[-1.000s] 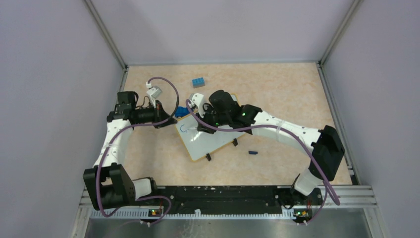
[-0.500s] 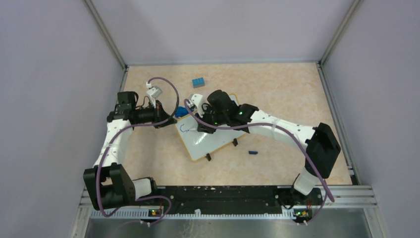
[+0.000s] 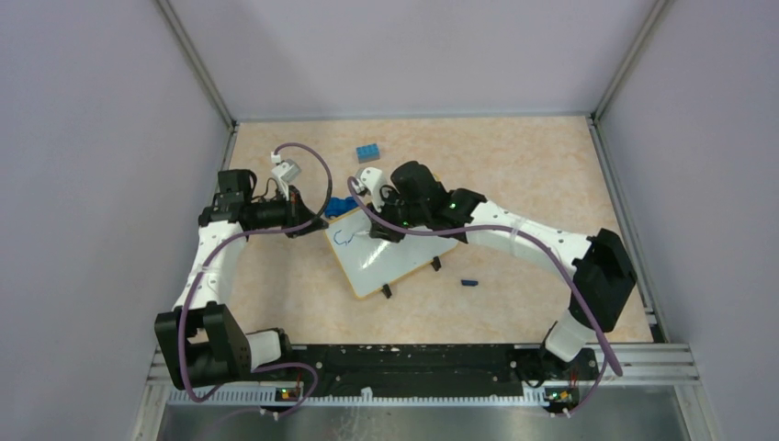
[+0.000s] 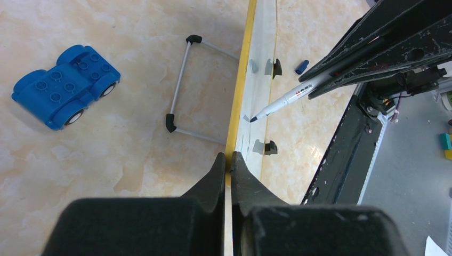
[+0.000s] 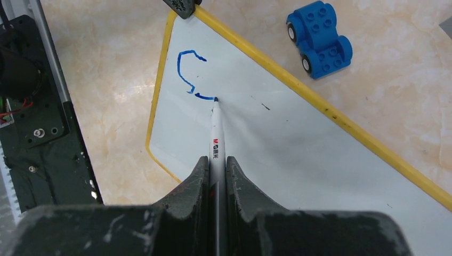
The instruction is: Write a sentence on the whiteboard
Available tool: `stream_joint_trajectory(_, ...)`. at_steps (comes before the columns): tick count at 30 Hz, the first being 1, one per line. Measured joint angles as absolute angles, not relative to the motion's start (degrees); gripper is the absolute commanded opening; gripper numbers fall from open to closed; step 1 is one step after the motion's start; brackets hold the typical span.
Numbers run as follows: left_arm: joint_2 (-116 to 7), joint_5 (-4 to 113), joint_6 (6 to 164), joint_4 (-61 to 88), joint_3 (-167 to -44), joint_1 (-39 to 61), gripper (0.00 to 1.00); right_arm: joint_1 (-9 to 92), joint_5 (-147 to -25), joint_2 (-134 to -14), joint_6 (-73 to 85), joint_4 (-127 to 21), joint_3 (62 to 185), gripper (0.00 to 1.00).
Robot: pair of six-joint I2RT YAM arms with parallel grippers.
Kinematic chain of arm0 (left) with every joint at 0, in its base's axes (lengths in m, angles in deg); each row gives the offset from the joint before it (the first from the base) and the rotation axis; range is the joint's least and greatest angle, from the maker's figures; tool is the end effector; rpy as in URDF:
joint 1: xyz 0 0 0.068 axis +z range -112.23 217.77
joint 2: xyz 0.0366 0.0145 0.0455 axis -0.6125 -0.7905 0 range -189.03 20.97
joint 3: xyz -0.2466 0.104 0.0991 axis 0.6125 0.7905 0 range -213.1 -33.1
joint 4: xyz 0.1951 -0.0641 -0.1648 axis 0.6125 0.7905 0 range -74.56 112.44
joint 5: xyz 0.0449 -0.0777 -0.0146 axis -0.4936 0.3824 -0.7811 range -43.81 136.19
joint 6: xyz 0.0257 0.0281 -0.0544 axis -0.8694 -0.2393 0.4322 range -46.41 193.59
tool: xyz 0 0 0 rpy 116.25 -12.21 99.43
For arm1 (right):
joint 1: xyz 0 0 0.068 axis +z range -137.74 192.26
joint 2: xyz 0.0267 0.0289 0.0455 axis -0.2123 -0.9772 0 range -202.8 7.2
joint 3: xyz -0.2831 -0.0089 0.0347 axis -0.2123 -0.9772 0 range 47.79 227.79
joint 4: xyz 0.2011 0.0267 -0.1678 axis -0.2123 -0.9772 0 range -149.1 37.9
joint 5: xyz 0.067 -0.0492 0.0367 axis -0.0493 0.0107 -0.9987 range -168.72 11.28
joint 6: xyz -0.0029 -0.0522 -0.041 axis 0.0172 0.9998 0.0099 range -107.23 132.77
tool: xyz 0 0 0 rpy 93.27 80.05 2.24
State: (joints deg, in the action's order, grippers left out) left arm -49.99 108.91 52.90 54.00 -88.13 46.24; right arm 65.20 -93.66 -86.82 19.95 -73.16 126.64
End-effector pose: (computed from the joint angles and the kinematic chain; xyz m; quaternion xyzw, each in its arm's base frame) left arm 0.2448 -0.0108 0.2853 0.2443 0.7917 -0.4142 0.3768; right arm 0.2266 0.3227 0.3093 -0.4939 0.7359 0.2812 0.3679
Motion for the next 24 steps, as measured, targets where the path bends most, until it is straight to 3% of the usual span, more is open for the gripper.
stream_joint_trajectory(24,-49.3,108.9,52.9,54.0,-87.9,46.2,0.00,65.0,-94.8,-85.5,20.6,-72.7,126.6,0.00)
